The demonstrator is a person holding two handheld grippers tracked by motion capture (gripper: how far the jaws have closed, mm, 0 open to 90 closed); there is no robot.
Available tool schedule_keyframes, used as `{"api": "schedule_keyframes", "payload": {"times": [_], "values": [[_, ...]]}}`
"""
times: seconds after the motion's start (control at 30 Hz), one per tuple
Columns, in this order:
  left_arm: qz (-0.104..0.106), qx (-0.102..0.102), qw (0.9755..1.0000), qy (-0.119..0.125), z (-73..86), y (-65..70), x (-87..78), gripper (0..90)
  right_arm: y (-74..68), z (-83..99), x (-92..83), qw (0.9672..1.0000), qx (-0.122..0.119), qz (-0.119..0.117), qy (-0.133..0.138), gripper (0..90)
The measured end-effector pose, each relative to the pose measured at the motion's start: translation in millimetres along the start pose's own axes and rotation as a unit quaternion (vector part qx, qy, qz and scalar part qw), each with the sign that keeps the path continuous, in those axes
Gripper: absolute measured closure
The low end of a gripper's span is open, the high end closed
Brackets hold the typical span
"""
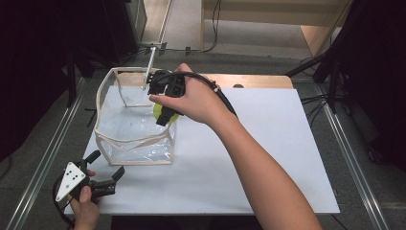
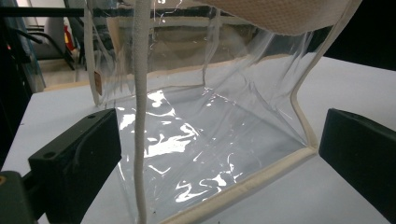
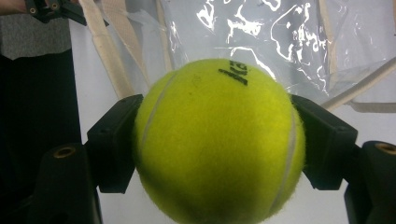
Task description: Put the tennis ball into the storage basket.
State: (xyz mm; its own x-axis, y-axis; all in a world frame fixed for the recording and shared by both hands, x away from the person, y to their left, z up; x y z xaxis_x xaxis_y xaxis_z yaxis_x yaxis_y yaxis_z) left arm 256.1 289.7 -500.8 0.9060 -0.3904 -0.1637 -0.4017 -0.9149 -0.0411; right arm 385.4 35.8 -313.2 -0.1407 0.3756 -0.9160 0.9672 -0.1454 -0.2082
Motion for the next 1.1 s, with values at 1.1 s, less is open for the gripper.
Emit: {"api": "schedule_keyframes", "payload": {"times": [1.1], "values": [[0.002,-0.002,1.0,0.001,0.0,0.0,-0.3,0.0,0.4,-20.4,11.0,0.9999,-0.01,0.002,-0.007,23.3]]}}
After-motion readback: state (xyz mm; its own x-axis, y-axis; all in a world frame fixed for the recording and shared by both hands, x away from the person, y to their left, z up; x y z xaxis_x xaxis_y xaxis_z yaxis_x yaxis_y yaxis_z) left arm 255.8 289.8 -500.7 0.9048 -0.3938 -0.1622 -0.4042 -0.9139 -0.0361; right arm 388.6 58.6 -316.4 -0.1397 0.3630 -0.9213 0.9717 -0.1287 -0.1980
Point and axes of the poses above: each handheld gripper's, and its own axes: x roughly forward along the jaws, z roughly out of its underside, y roughly to its right, the point moved 4 cm from there along x, roughly forward along the jaws, and after that the axes turned 11 degrees about -z, right-handed, at the moved point
